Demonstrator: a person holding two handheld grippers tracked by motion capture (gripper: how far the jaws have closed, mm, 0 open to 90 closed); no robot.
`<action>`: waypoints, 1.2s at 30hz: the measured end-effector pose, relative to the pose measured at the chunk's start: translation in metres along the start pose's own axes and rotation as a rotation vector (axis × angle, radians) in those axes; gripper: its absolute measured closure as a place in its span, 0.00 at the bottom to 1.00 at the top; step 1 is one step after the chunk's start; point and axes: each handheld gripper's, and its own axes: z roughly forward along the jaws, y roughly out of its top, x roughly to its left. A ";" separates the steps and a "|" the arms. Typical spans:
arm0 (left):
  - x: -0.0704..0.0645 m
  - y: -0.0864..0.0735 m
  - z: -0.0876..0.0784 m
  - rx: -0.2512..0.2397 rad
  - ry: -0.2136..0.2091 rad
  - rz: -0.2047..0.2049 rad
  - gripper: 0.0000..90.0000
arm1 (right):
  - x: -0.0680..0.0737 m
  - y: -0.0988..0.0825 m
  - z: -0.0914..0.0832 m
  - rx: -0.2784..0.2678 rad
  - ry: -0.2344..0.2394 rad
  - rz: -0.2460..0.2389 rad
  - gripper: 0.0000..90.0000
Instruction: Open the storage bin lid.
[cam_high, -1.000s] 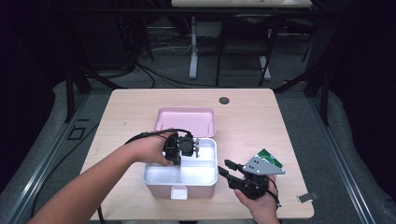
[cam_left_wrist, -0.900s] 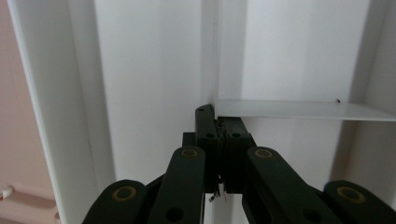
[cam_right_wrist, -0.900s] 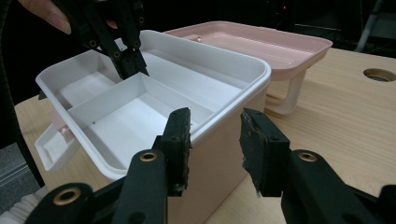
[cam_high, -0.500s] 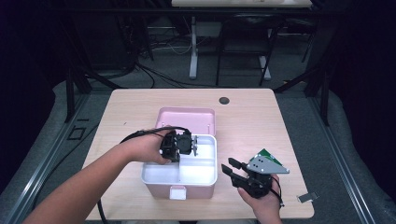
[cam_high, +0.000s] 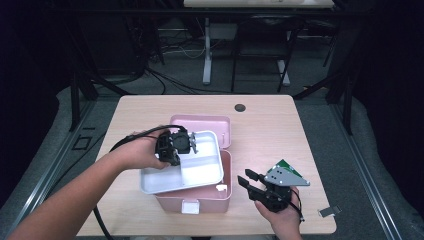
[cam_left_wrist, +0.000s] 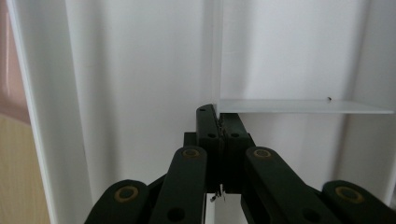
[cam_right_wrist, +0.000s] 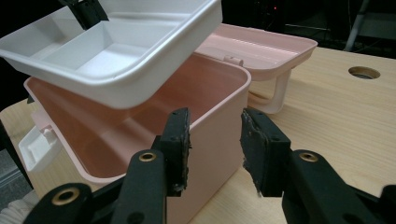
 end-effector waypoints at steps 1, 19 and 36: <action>0.002 -0.004 -0.001 -0.001 0.007 -0.023 0.99 | 0.000 0.000 0.001 -0.007 0.001 -0.001 0.69; 0.035 -0.091 -0.017 -0.042 0.002 -0.502 0.99 | 0.002 -0.002 0.003 0.006 0.002 -0.002 0.68; 0.047 -0.138 -0.012 -0.005 -0.034 -0.680 0.99 | 0.001 -0.002 0.002 0.018 0.000 0.001 0.68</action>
